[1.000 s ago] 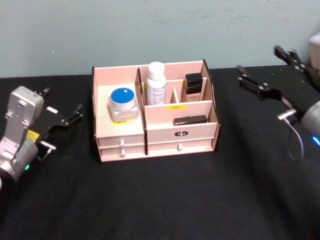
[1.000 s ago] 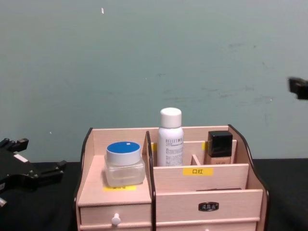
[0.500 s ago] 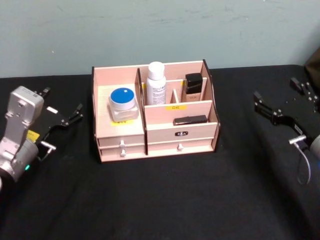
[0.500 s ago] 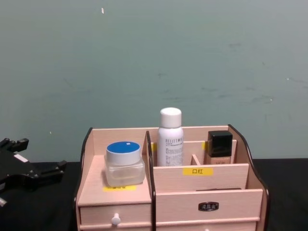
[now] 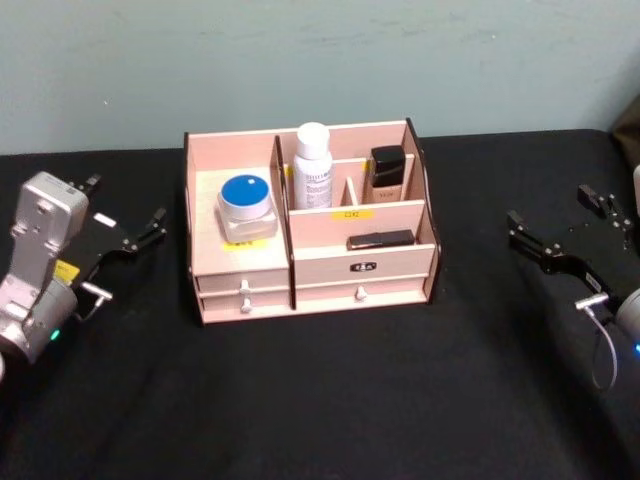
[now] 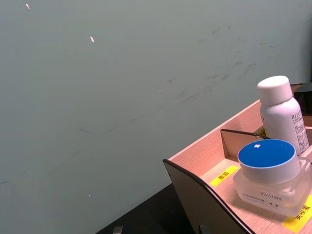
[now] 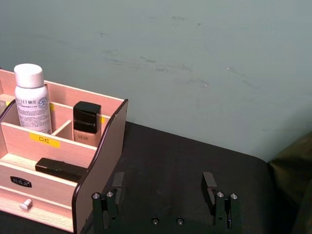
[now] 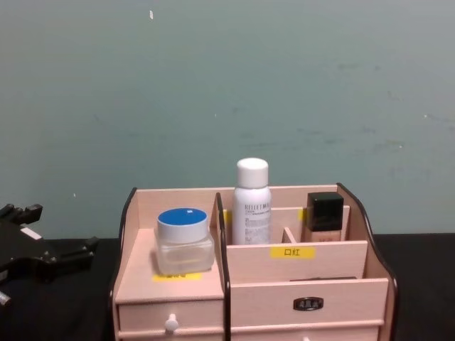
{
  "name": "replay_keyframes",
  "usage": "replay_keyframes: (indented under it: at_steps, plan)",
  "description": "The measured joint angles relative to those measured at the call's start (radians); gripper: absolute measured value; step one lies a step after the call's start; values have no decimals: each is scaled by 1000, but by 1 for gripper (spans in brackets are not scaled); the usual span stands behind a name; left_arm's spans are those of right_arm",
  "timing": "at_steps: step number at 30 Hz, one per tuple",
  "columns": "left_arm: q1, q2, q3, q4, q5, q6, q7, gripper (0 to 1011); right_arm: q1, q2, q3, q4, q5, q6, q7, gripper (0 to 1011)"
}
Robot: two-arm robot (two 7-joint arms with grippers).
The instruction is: Pick up the facial cleanser and watermelon frost from the table and place them into the tiered storage box.
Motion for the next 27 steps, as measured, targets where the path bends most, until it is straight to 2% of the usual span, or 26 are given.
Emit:
replay_keyframes:
  at_steps: [27]
  plan:
    - [0, 0, 0, 0, 0, 0, 0, 1010, 0, 3, 0, -5, 0, 0, -2, 1002]
